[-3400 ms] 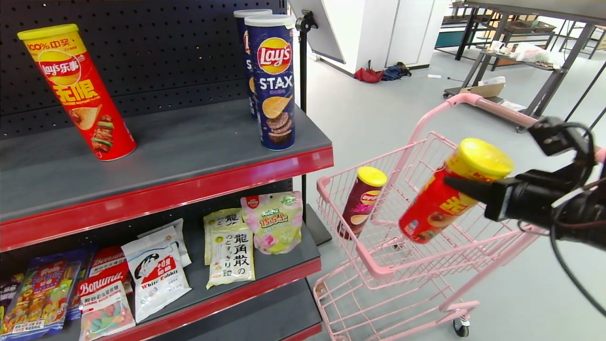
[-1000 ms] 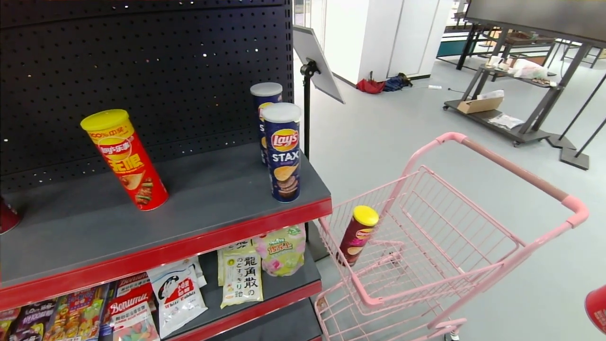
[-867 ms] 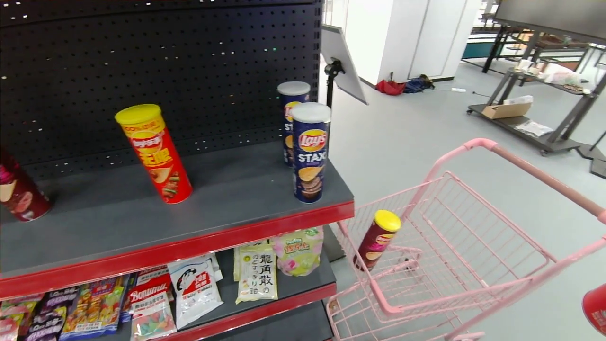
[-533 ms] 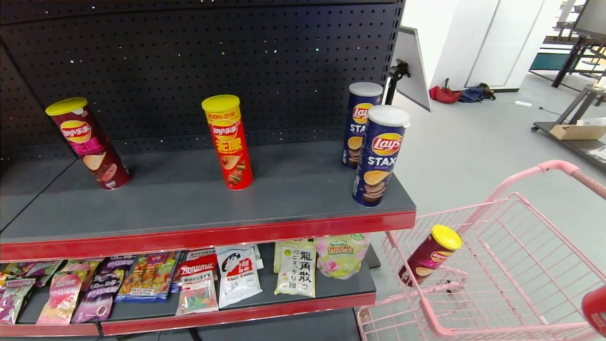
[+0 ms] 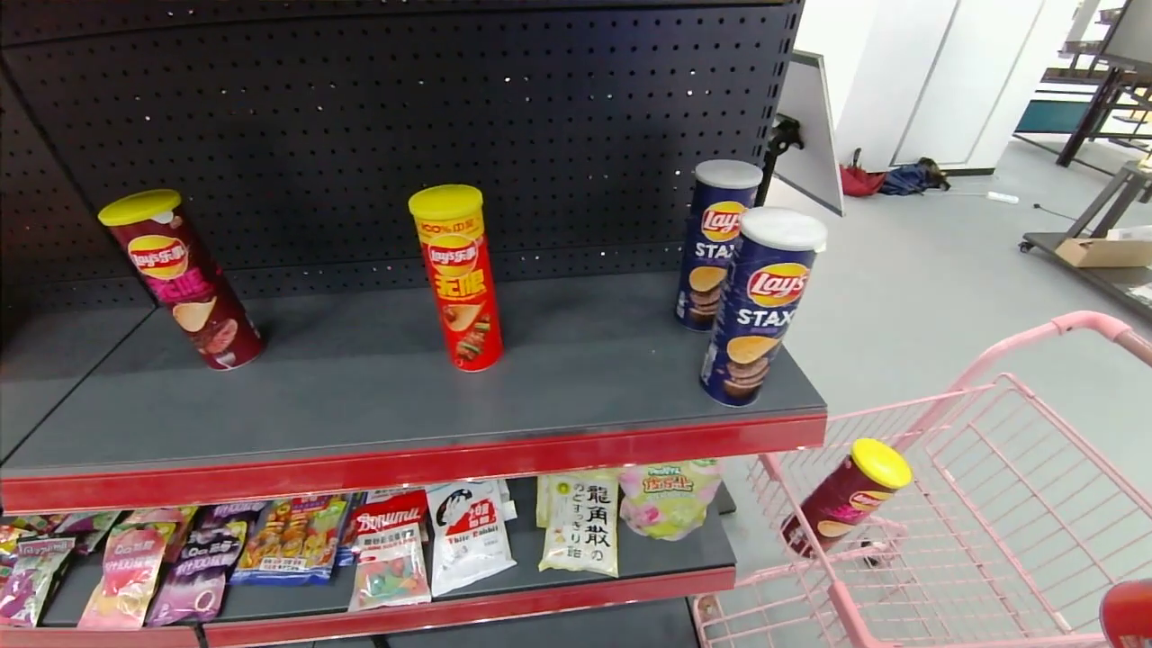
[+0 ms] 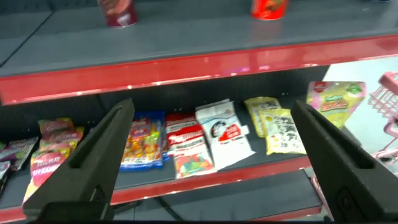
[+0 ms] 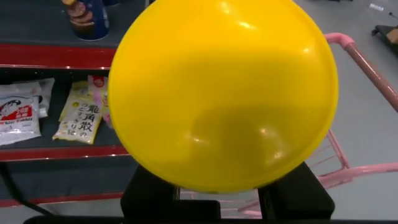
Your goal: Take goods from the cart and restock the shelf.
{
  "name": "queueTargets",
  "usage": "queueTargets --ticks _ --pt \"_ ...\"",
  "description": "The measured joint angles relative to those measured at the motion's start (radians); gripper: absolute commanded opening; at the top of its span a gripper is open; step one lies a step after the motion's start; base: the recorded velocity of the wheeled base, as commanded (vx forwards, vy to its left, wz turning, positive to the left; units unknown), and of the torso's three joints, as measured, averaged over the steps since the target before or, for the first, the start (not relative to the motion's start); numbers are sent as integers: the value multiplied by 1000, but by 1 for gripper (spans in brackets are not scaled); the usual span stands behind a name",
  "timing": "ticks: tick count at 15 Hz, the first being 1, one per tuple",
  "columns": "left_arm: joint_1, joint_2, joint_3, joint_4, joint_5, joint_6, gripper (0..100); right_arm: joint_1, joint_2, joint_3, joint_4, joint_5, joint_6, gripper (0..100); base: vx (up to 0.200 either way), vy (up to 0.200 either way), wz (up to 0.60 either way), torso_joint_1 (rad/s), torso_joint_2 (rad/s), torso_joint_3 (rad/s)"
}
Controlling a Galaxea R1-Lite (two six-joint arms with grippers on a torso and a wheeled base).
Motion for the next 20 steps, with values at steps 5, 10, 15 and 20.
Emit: queueTargets --ticks 5,10,15,20 --pt "1 0 0 -2 -1 0 100 3 -50 21 -3 15 1 0 0 200 0 -1 -1 0" --pt "1 0 0 -1 1 0 100 8 -75 30 -2 61 3 0 0 40 0 0 0 0" --pt "2 0 0 -2 2 0 100 29 -111 45 11 153 5 0 120 0 0 -4 0 2" --pt "1 0 0 -2 2 -1 100 33 -119 57 9 157 6 0 120 0 0 4 3 0"
